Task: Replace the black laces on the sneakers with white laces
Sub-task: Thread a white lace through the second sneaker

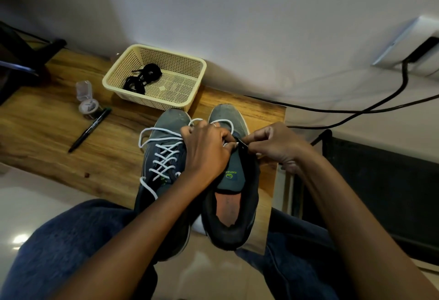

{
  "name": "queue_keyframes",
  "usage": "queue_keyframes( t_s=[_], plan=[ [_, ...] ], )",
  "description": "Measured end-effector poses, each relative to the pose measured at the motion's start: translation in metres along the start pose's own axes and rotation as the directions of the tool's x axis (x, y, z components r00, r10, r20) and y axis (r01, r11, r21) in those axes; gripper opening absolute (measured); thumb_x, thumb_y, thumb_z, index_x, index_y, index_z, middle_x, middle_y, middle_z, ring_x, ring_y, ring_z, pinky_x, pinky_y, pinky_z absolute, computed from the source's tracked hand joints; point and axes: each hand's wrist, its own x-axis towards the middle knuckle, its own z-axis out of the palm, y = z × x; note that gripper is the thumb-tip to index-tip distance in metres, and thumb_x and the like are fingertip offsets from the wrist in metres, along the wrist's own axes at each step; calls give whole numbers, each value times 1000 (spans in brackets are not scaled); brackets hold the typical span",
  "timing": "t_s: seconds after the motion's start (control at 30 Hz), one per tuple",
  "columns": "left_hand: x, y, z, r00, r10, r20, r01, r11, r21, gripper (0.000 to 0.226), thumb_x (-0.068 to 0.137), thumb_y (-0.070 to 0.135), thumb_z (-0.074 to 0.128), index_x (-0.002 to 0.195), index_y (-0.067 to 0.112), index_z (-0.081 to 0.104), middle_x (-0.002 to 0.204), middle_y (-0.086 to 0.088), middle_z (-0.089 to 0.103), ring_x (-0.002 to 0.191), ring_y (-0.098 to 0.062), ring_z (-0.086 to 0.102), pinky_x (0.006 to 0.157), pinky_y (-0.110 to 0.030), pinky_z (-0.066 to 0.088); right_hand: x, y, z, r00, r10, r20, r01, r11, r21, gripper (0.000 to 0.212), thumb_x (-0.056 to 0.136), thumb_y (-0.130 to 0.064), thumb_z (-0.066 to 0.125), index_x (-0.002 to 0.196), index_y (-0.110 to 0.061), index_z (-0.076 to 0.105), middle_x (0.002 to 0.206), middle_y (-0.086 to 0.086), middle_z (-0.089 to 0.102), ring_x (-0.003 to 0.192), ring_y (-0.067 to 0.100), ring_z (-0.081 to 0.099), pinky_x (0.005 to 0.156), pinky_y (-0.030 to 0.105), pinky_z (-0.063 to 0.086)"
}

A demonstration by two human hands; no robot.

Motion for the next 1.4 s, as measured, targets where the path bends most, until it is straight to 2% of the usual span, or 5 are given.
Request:
queue_keyframes(
  t_s=[0.47, 0.87, 1.0, 1.2, 1.4],
  plan=[
    [-4, -3, 2, 998, 62, 21, -62, 998, -22, 12, 85, 42, 66, 89, 33, 73, 91, 11, 66, 104, -9, 45, 74, -29, 10, 0, -2, 1, 1000, -4, 21, 5, 999, -35, 18, 83, 8, 63, 98, 1, 72, 69, 5, 69, 51, 4, 64, 48, 19, 53],
    [-7, -2, 5, 1000, 16, -9, -17, 998, -67, 8, 85, 37, 66, 85, 32, 73, 83, 14, 60, 101, -9, 46, 76, -30, 12, -4, -5, 1, 999, -4, 37, 6, 999, -53, 17, 84, 6, 64, 98, 0, 71, 76, 6, 69, 51, 2, 64, 47, 15, 50],
    [-7, -3, 6, 1000, 16, -23, -18, 996, -83, 10, 85, 39, 66, 86, 33, 73, 82, 13, 59, 100, -8, 47, 76, -29, 11, -5, -6, 0, 998, -42, 54, 48, 993, -110, 17, 84, 5, 64, 82, -10, 73, 81, 8, 71, 55, 4, 63, 51, 17, 53],
    [-7, -3, 7, 991, 98, -88, -95, 995, 28, 16, 82, 45, 67, 91, 32, 73, 92, 9, 66, 100, -14, 48, 85, -32, 17, -1, -1, -2, 1000, 15, 25, -16, 1000, 11, 9, 87, -3, 64, 89, 2, 72, 69, 8, 71, 52, 10, 65, 50, 19, 55],
    [-3, -7, 5, 959, 253, -125, -229, 957, 180, 19, 81, 43, 68, 92, 28, 71, 97, 8, 66, 102, -18, 49, 87, -35, 22, 0, -3, 0, 1000, 0, -4, 0, 1000, 7, 7, 85, -1, 65, 86, 5, 69, 76, 12, 68, 57, 13, 64, 49, 18, 53]
  ],
)
